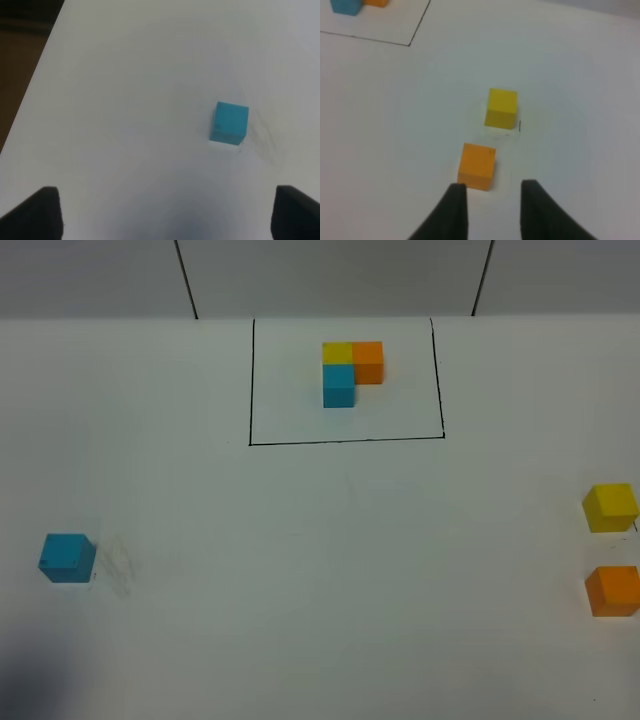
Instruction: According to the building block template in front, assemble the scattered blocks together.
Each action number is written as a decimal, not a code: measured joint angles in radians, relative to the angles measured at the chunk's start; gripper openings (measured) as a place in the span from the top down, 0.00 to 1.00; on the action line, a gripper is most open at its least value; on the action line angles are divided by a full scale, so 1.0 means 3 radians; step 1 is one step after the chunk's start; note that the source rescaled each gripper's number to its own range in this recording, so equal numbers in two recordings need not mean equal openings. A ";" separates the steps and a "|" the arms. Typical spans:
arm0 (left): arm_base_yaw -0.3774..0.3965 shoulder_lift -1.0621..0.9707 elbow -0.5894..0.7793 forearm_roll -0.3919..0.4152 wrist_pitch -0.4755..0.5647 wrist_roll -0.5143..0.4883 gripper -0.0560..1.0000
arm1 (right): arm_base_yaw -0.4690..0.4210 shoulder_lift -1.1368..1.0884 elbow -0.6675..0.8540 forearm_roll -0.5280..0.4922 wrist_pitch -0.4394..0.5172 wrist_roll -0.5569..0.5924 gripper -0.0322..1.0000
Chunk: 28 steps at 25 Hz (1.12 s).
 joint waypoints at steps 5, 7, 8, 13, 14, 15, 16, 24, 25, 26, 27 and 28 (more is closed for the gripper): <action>0.0000 0.1091 -0.0346 -0.0118 -0.0229 0.0067 0.27 | 0.0000 0.0000 0.0000 0.0000 0.0000 0.0000 0.97; 0.0000 0.1436 -0.0375 -0.0236 -0.0394 0.0116 0.28 | 0.0000 0.0000 0.0000 0.0000 0.0000 0.0000 0.97; 0.0000 0.1612 -0.0379 -0.0297 -0.0494 0.0123 0.29 | 0.0000 0.0000 0.0000 0.0000 0.0000 0.0000 0.97; 0.0000 0.2386 -0.0379 -0.0645 -0.0856 0.0363 0.29 | 0.0000 0.0000 0.0000 0.0000 0.0000 0.0000 0.97; 0.0000 0.2504 -0.0379 -0.0681 -0.0901 0.0420 0.29 | 0.0000 0.0000 0.0000 0.0000 0.0000 0.0000 0.97; 0.0000 0.2636 -0.0379 -0.0713 -0.0945 0.0447 0.29 | 0.0000 0.0000 0.0000 0.0000 0.0000 0.0000 0.97; 0.0000 0.2762 -0.0379 -0.0728 -0.0989 0.0462 0.29 | 0.0000 0.0000 0.0000 0.0000 0.0000 0.0000 0.97; 0.0000 0.3499 -0.0381 -0.0822 -0.1265 0.0524 0.30 | 0.0000 0.0000 0.0000 0.0000 0.0000 0.0000 0.97; 0.0000 0.3552 -0.0381 -0.0856 -0.1301 0.0555 0.30 | 0.0000 0.0000 0.0000 0.0000 0.0000 0.0000 0.97; 0.0000 0.3609 -0.0381 -0.0891 -0.1338 0.0570 0.30 | 0.0000 0.0000 0.0000 0.0000 0.0000 0.0000 0.97; 0.0000 0.3659 -0.0381 -0.0907 -0.1376 0.0588 0.30 | 0.0000 0.0000 0.0000 0.0000 0.0000 0.0000 0.97; 0.0000 0.3702 -0.0381 -0.0914 -0.1407 0.0594 0.30 | 0.0000 0.0000 0.0000 0.0000 0.0000 0.0000 0.97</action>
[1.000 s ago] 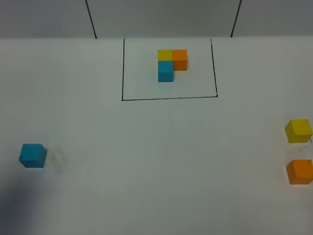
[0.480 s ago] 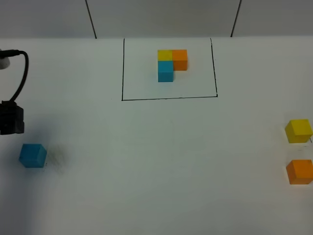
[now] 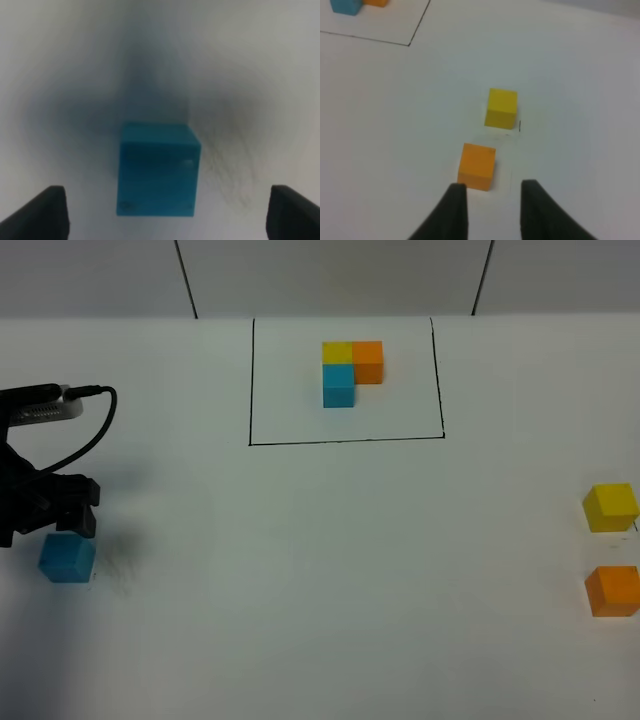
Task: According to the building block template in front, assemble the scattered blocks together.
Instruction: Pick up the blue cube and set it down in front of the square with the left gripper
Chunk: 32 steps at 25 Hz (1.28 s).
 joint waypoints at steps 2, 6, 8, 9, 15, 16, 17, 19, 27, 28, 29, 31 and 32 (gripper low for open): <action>0.0000 0.0072 0.0000 0.0000 -0.0056 0.0009 0.30 | 0.0000 0.0000 0.0000 0.0000 0.0000 0.0000 0.97; 0.0000 0.0213 0.0003 0.0000 -0.0164 0.0013 0.30 | 0.0000 0.0000 0.0000 0.0000 0.0000 0.0000 0.97; 0.0000 0.0284 0.0003 0.0000 -0.0185 0.0013 0.30 | 0.0000 0.0000 0.0000 0.0000 0.0000 0.0000 0.97; 0.0000 0.0321 0.0003 0.0000 -0.0189 0.0013 0.30 | 0.0000 0.0000 0.0000 0.0000 0.0000 0.0000 0.97; 0.0000 0.0502 0.0003 0.0000 -0.0217 0.0013 0.30 | 0.0000 0.0000 0.0000 0.0000 0.0000 0.0000 0.97; 0.0000 0.0521 0.0003 0.0000 -0.0238 0.0013 0.30 | 0.0000 0.0000 0.0000 0.0000 0.0000 0.0000 0.97; 0.0000 0.0531 0.0003 0.0000 -0.0257 0.0013 0.30 | 0.0000 0.0000 0.0000 0.0000 0.0000 0.0000 0.97; 0.0000 0.0549 0.0003 0.0003 -0.0294 0.0013 0.31 | 0.0000 0.0000 0.0000 0.0000 0.0000 0.0000 0.97; 0.0000 0.0691 -0.0009 0.0003 -0.0297 0.0111 0.95 | 0.0000 0.0000 0.0000 0.0000 0.0000 0.0000 0.97; 0.0000 0.0694 -0.0038 -0.0006 -0.0259 0.0190 0.95 | 0.0000 0.0000 0.0000 0.0000 0.0000 0.0000 0.97; -0.0015 0.0694 -0.0077 -0.0041 -0.0199 0.0304 0.95 | 0.0000 0.0000 0.0000 0.0000 0.0000 0.0000 0.97; -0.0104 0.0684 -0.0246 -0.0143 -0.0093 0.0585 0.95 | 0.0000 0.0000 0.0000 0.0000 0.0000 0.0000 0.97; -0.0171 0.0672 -0.0357 -0.0215 -0.0071 0.0783 0.95 | 0.0000 0.0000 0.0000 0.0000 0.0000 0.0000 0.97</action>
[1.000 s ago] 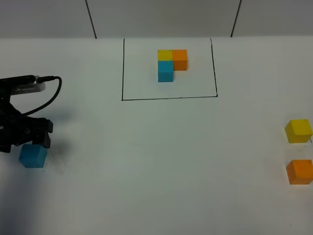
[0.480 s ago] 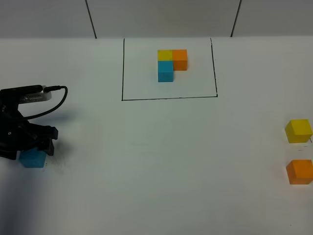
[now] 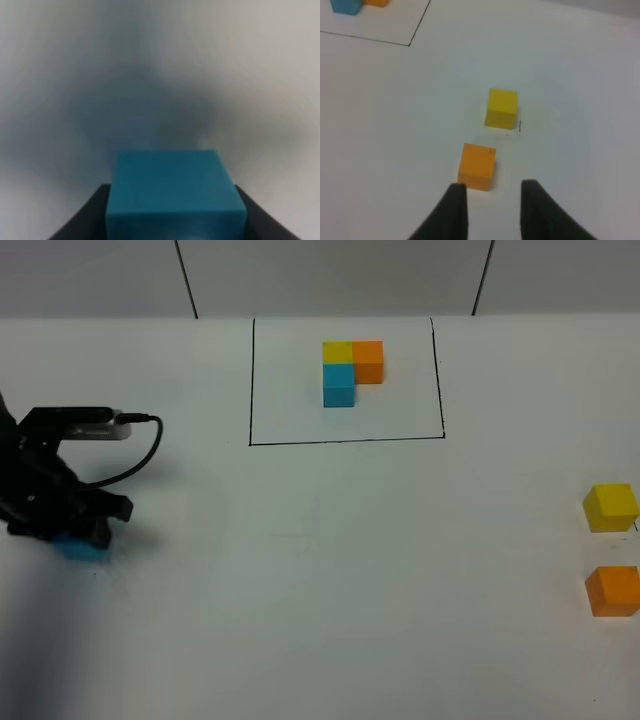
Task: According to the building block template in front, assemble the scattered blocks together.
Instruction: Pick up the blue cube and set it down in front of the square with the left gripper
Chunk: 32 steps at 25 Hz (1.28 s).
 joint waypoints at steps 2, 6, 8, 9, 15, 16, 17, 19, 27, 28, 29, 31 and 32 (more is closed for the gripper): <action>-0.0213 -0.0015 -0.0225 -0.0154 0.0052 0.0443 0.95 | 0.0000 0.0000 0.0000 0.0000 0.0000 0.0000 0.97; -0.0769 -0.0024 -0.0671 -0.0461 0.0248 0.1612 0.95 | 0.0000 0.0000 0.0000 0.0000 0.0000 0.0000 0.97; -0.1085 -0.0007 -0.0861 -0.0498 0.0450 0.2144 0.95 | 0.0000 0.0000 0.0000 0.0000 0.0000 0.0000 0.97; -0.1262 0.0025 -0.0965 -0.0502 0.0575 0.2314 0.95 | 0.0000 0.0000 0.0000 0.0000 0.0000 0.0000 0.97; -0.2131 0.0422 -0.1486 -0.0056 0.0890 0.2533 0.95 | 0.0000 0.0000 0.0000 0.0000 0.0000 0.0000 0.97; -0.2234 0.0508 -0.1574 0.0056 0.0902 0.2485 0.95 | 0.0000 0.0000 0.0000 0.0000 0.0000 0.0000 0.97; -0.2303 0.0593 -0.1659 0.0154 0.0915 0.2425 0.95 | 0.0000 0.0000 0.0000 0.0000 0.0000 0.0000 0.97; -0.2413 0.0743 -0.1798 0.0253 0.0951 0.2344 0.95 | 0.0000 0.0000 0.0000 0.0000 0.0000 0.0000 0.97; -0.2458 0.1142 -0.1936 0.0289 0.0897 0.2198 0.95 | 0.0000 0.0000 0.0000 0.0000 0.0000 0.0000 0.97; -0.2458 0.1180 -0.1936 0.0292 0.0862 0.2144 0.95 | 0.0000 0.0000 0.0000 0.0000 0.0000 0.0000 0.97; -0.2458 0.1218 -0.1936 0.0295 0.0837 0.2090 0.95 | 0.0000 0.0000 0.0000 0.0000 0.0000 0.0000 0.97; -0.2458 0.1279 -0.1936 0.0299 0.0792 0.2024 0.95 | 0.0000 0.0000 0.0000 0.0000 0.0000 0.0000 0.97; -0.2458 0.1305 -0.1936 0.0299 0.0777 0.2008 0.95 | 0.0000 0.0000 0.0000 0.0000 0.0000 0.0000 0.97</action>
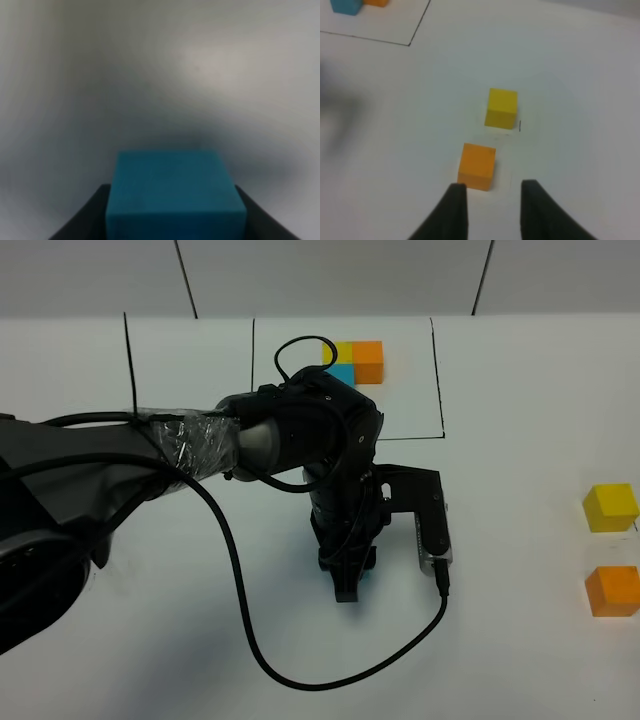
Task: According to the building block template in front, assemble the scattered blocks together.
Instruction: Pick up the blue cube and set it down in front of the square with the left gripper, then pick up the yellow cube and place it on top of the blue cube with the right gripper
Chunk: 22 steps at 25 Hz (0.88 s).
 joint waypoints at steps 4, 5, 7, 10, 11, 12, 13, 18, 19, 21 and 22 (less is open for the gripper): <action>0.0000 0.0047 -0.0003 0.0001 -0.0033 -0.0015 0.95 | 0.0000 0.0000 0.0000 0.0000 0.0000 0.0000 0.97; 0.0000 0.0051 -0.0003 -0.0003 -0.0033 -0.0018 0.95 | 0.0000 0.0000 0.0000 0.0000 0.0000 0.0000 0.97; 0.0000 0.0051 -0.0010 -0.0003 -0.0034 -0.0039 0.95 | 0.0000 0.0000 0.0000 0.0000 0.0000 0.0000 0.97; 0.0000 0.0048 -0.0026 0.0000 -0.0034 -0.0118 0.94 | 0.0000 0.0000 0.0000 0.0000 0.0000 0.0000 0.97; 0.0000 0.0044 -0.0028 0.0007 -0.0031 -0.0171 0.88 | 0.0000 0.0000 0.0000 0.0000 0.0000 0.0000 0.97; 0.0000 0.0033 -0.0028 0.0007 -0.0021 -0.0238 0.78 | 0.0000 0.0000 0.0000 0.0000 0.0000 0.0000 0.97; 0.0000 0.0008 -0.0028 0.0019 0.0003 -0.0294 0.62 | 0.0000 0.0000 0.0000 0.0000 0.0000 0.0000 0.97; 0.0000 -0.0383 -0.0028 0.0407 0.0289 -0.0691 0.02 | 0.0000 0.0000 0.0000 0.0000 0.0000 0.0000 0.97; 0.0000 -0.0492 -0.0032 0.0538 0.0402 -0.0788 0.00 | 0.0000 0.0000 0.0000 0.0000 0.0000 0.0000 0.97; 0.0000 -0.0786 -0.0053 0.0910 0.0667 -0.0999 0.00 | 0.0000 0.0000 0.0000 0.0000 0.0000 0.0000 0.97; 0.0000 -0.0943 -0.0062 0.1124 0.0785 -0.1110 0.01 | 0.0000 0.0000 0.0000 0.0000 0.0000 0.0000 0.97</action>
